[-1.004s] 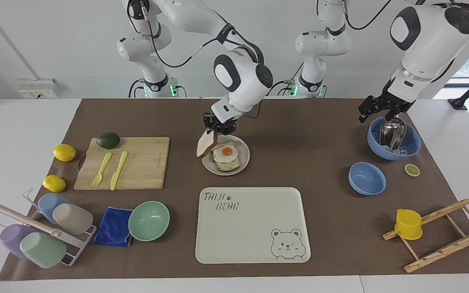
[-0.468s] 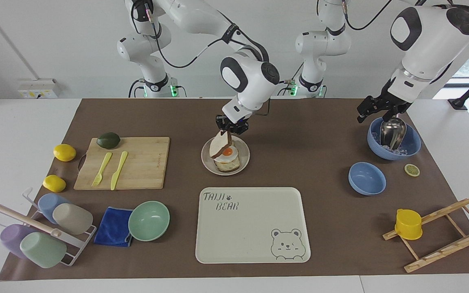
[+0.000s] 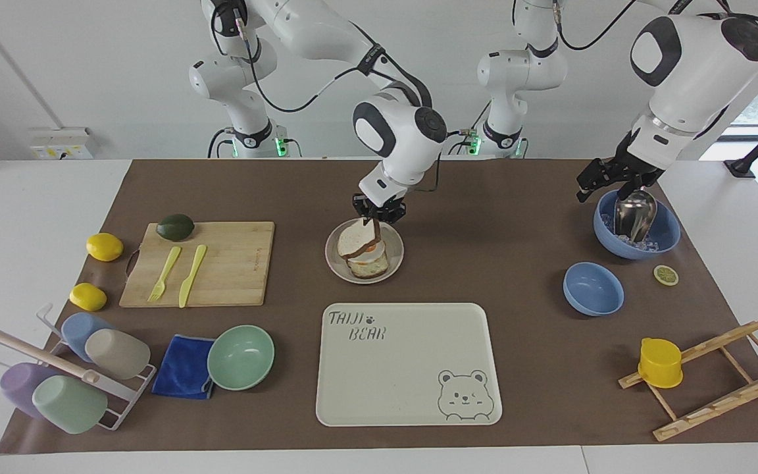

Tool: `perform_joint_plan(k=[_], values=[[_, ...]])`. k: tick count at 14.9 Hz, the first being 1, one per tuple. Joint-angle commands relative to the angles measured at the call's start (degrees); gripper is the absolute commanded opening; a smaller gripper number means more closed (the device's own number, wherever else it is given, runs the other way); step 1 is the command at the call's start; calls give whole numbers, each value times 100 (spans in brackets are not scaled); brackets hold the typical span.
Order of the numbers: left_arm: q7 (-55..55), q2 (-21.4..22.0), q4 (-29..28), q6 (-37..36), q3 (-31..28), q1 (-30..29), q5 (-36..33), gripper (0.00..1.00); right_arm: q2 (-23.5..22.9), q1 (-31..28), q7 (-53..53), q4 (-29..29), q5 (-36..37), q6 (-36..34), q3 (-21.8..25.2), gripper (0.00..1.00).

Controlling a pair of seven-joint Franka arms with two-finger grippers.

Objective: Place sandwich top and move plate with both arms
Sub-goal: 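Carry the bread slice with the right gripper over the egg plate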

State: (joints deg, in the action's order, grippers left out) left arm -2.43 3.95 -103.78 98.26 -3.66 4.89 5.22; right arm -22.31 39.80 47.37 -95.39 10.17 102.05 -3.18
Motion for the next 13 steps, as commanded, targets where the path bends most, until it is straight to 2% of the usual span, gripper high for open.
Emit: perform_joint_plan(k=[1,4,6,9,13], values=[[-47,176,-221,149,5,-32,58,100,131,-121,-211,-480,-244,586,-42,19],[-47,176,-248,149,5,-23,58,100,140,-130,-264,-551,-708,965,-42,29],[-47,176,-248,141,5,-23,58,100,122,-209,-308,-577,-912,1237,-42,53],[-47,176,-265,141,5,-23,67,100,113,-305,-456,-630,-930,1484,-42,100],[-47,176,-283,193,5,-23,110,100,200,-454,-563,-342,-930,1599,-33,100]])
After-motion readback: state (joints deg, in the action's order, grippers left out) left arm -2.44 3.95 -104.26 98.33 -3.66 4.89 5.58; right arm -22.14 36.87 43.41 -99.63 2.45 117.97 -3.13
